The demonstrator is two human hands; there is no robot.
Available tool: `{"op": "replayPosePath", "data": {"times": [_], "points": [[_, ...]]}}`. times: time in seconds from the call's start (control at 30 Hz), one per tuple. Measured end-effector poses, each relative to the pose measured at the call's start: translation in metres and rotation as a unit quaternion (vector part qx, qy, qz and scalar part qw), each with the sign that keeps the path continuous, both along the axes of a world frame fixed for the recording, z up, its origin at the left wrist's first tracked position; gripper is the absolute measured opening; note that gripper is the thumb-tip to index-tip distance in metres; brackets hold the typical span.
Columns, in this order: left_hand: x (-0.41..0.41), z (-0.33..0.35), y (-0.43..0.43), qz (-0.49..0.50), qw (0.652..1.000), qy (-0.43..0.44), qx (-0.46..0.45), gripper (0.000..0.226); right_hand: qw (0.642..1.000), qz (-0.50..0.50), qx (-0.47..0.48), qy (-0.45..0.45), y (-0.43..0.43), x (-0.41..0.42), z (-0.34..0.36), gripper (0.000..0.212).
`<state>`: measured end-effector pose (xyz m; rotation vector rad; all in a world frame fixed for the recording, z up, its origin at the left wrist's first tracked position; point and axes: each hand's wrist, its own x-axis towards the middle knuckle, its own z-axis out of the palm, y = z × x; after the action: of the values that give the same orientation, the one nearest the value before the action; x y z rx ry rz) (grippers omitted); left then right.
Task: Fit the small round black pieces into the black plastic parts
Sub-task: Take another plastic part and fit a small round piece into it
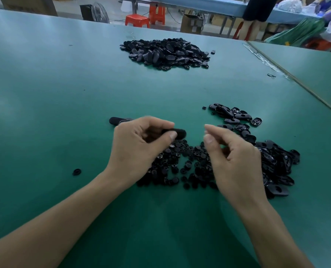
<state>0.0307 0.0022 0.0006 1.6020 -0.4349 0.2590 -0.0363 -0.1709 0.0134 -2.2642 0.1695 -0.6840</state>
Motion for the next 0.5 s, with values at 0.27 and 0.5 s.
{"op": "replayPosePath", "data": {"times": [0.27, 0.5], "points": [[0.047, -0.003, 0.037, 0.150, 0.986, 0.068, -0.027, 0.014, 0.934, -0.178, -0.198, 0.238, -0.021, 0.000, -0.011, 0.046], [0.056, -0.014, 0.051, 0.218, 0.956, 0.044, 0.192, 0.019, 0.946, -0.185, -0.169, 0.204, -0.023, 0.000, -0.009, 0.027]]}}
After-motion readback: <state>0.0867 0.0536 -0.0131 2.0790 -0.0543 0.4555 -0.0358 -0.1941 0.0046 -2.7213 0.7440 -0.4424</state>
